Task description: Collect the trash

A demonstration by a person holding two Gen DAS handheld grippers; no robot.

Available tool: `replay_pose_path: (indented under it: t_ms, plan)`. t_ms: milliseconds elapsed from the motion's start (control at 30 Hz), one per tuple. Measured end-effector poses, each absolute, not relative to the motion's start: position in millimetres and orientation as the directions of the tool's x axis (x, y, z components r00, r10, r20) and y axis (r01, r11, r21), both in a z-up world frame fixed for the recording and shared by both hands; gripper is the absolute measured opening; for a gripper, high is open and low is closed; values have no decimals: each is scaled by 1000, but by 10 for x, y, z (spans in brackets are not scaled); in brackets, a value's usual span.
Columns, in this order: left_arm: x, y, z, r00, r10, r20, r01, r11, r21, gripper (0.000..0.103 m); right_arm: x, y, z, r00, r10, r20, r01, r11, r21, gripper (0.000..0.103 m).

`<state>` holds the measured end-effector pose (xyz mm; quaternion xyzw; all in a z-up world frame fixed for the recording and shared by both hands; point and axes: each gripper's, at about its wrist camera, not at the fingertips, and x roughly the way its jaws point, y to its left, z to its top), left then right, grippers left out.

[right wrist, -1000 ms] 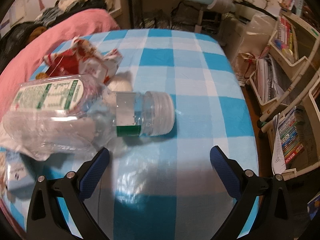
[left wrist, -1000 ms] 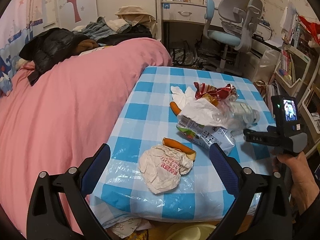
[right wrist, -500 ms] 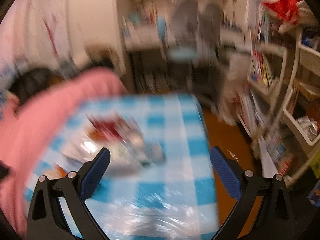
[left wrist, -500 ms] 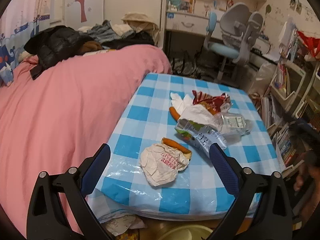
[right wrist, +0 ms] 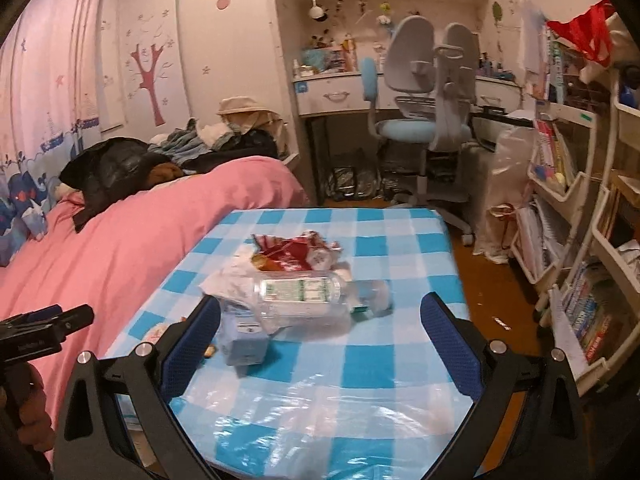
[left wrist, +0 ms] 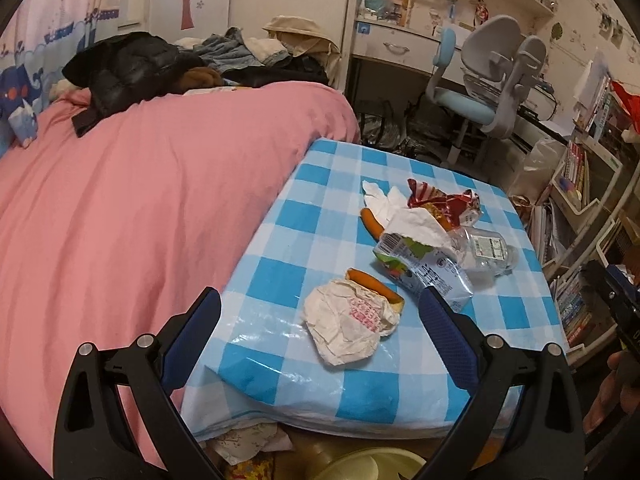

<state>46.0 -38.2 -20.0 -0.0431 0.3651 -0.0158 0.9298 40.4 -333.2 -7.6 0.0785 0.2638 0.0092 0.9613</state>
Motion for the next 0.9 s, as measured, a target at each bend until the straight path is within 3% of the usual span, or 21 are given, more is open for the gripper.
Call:
replay_pose_path:
  t_ms: [900]
  plan:
    - [492,-441,-172,749,-42,-661,9,998,-54,95,492,-3007,-26,857,108,-503,-41,989,141,96]
